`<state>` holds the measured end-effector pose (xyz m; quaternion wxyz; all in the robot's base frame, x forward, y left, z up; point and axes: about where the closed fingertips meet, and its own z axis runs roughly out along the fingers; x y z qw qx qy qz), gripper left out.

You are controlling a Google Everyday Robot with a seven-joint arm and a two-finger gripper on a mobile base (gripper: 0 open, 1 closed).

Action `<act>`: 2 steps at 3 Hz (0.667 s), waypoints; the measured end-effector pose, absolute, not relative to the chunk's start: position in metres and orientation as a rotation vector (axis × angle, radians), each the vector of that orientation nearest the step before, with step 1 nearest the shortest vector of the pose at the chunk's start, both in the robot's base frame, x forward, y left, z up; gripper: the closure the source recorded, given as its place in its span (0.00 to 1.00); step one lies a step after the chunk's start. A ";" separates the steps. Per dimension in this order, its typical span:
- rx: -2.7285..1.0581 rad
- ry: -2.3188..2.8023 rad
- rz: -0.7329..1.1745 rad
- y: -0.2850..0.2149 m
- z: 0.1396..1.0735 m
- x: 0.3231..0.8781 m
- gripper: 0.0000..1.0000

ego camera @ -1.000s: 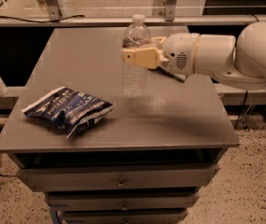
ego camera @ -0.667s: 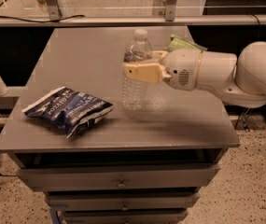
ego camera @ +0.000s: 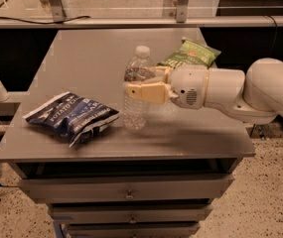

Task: Move water bottle near blue chip bag

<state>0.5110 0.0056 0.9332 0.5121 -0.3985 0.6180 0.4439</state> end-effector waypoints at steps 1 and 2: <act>-1.033 1.442 1.091 0.012 0.931 0.501 0.82; -1.096 1.398 1.108 0.017 0.931 0.495 0.59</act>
Offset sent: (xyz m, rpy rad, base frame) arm -0.0219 0.0125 -0.0035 -0.0170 -0.1035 0.1879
